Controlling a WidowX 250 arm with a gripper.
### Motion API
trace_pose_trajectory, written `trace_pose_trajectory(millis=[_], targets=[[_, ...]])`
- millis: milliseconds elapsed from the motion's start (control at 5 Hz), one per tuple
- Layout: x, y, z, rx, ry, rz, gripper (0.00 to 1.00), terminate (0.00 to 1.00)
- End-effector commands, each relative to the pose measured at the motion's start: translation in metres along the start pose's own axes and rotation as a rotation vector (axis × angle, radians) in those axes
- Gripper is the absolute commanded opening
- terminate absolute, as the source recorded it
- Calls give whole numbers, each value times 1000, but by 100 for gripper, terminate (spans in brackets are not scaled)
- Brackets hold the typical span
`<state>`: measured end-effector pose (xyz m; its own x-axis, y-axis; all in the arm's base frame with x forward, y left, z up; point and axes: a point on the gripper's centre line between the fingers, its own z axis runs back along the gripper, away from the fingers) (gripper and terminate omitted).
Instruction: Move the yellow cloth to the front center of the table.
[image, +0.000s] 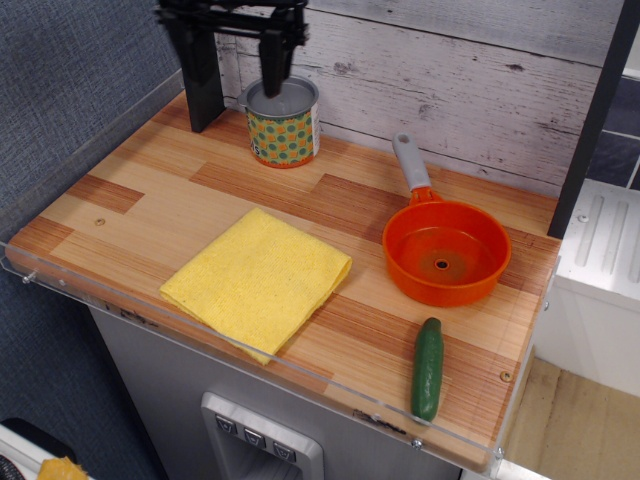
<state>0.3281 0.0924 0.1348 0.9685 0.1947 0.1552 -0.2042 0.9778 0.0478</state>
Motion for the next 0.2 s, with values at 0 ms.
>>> trace_pose_trajectory(millis=[0], targets=[[7,2,17,6,-46,-2,100,100]])
